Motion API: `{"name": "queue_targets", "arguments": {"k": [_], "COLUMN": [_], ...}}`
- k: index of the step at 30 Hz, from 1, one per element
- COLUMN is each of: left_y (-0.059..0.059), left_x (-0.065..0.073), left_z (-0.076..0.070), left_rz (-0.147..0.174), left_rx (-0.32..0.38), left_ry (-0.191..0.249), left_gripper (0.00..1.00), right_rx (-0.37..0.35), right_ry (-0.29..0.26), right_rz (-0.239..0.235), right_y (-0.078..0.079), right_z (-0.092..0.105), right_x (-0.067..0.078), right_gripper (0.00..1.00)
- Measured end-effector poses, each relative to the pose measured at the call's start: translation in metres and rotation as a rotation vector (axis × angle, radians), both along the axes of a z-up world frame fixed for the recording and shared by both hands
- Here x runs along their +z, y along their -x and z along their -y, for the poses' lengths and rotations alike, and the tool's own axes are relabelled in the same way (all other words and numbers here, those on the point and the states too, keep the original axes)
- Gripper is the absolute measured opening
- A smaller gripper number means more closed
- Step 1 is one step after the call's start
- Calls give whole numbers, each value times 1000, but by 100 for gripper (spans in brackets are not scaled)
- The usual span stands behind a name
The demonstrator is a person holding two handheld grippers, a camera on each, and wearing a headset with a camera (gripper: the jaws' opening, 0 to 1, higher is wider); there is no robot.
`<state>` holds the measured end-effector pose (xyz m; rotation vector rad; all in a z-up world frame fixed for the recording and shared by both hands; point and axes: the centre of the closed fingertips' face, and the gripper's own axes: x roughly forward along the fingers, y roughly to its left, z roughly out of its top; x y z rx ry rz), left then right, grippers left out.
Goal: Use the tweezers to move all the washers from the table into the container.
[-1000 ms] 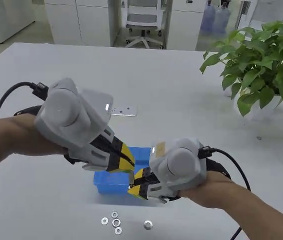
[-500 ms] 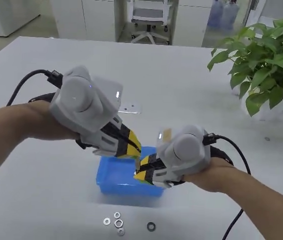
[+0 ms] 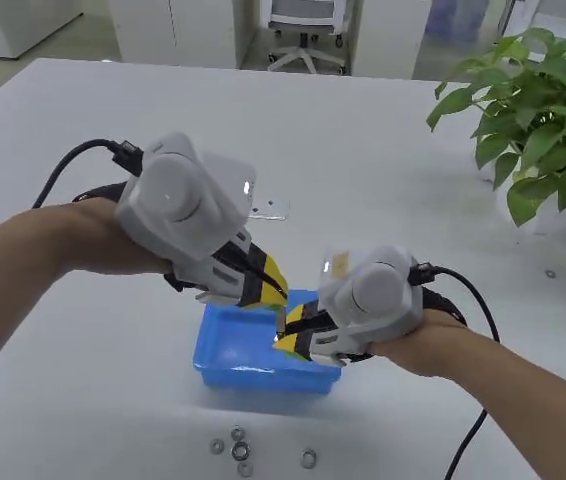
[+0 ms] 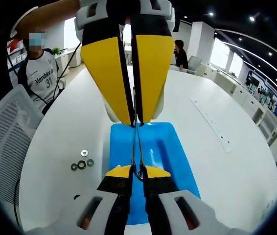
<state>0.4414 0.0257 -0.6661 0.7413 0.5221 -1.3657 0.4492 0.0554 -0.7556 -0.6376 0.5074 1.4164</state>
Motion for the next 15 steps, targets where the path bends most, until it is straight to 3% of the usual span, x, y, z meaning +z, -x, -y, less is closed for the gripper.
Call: {"name": "queue_targets", "arguments": {"k": [15], "left_y": [-13], "left_x": [-27], "left_z": [3], "left_rz": [-38], "left_rx": [-10], "left_ry": [-6], "left_gripper": [5], "right_rx": [8], "right_ry": [17], "right_rz": [-36], "right_y": [-11], "right_z": [3], "right_x": [-29], "right_gripper": [10]}}
